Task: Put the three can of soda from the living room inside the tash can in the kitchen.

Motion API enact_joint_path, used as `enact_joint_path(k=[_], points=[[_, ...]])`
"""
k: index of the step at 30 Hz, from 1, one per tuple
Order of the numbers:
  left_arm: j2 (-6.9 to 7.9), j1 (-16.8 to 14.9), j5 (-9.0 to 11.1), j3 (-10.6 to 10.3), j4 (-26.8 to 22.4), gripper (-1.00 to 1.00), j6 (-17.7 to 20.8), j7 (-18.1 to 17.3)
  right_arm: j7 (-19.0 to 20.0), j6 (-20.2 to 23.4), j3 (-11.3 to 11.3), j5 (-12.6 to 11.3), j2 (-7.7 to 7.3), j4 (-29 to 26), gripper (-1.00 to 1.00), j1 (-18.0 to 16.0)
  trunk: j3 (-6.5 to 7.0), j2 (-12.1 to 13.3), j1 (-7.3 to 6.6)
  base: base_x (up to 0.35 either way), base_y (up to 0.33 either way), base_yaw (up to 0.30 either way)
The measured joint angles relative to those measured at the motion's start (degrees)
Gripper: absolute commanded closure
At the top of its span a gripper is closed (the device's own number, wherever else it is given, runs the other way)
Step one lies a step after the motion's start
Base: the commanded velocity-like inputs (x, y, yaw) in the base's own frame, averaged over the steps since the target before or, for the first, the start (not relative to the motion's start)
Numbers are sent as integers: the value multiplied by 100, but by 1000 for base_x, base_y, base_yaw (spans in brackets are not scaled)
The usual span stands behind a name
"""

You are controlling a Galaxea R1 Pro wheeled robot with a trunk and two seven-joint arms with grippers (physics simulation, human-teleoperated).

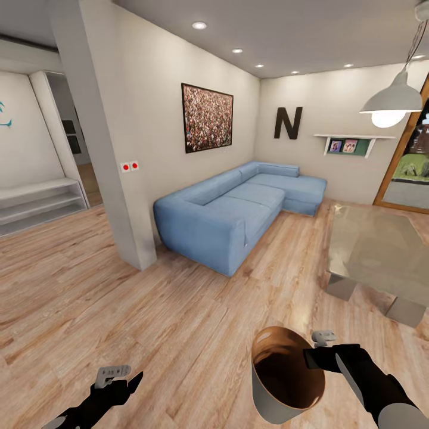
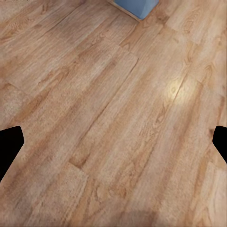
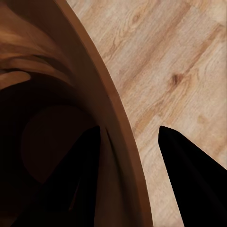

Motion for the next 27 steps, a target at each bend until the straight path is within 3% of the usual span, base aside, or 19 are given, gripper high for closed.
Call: enact_joint_path(k=[27], points=[[-3, 0, 0, 0, 0, -100, -3, 0, 0, 0, 25, 3, 10, 8, 100, 0, 485, 1083, -593, 0, 0, 0]])
